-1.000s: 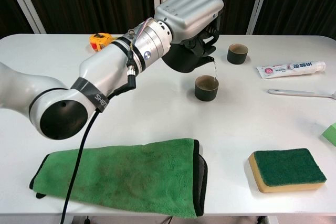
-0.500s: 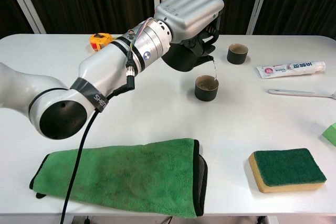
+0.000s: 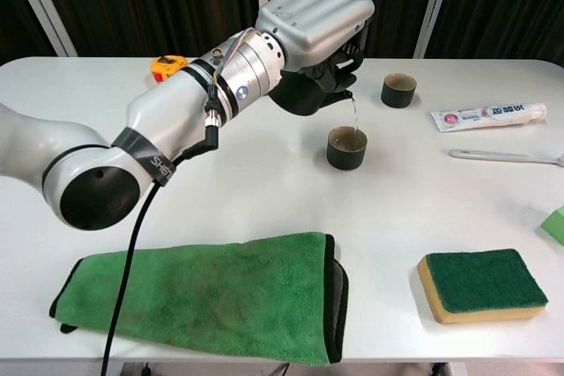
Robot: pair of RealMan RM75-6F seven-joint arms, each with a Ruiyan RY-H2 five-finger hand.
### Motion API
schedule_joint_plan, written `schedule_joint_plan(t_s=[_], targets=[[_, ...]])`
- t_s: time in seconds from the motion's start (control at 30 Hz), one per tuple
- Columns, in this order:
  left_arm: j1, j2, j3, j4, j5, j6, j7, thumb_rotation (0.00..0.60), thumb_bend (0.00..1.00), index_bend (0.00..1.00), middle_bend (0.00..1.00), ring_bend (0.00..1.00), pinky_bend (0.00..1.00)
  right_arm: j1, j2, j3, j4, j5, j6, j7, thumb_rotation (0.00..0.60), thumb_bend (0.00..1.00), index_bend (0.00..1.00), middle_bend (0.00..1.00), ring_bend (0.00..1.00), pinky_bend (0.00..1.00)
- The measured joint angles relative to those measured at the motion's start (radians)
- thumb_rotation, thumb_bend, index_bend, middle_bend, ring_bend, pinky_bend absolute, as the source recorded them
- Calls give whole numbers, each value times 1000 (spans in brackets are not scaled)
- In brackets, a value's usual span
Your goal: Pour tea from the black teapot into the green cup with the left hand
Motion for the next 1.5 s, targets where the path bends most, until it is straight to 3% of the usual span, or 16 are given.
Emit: schedule_joint_plan(t_s=[0.93,1.5], targets=[[20,21,7,-36,4,8,27,600,455,1000,1000,1000,691,-1,-3,-1,-2,1,0,-7,600,192,0,0,0,0],[34,22,-13,-66,-27,-1,2,600,456,1000,1000,1000,691,2,-6,-2,0,4,-9,-11,600,192,0,0,0,0]])
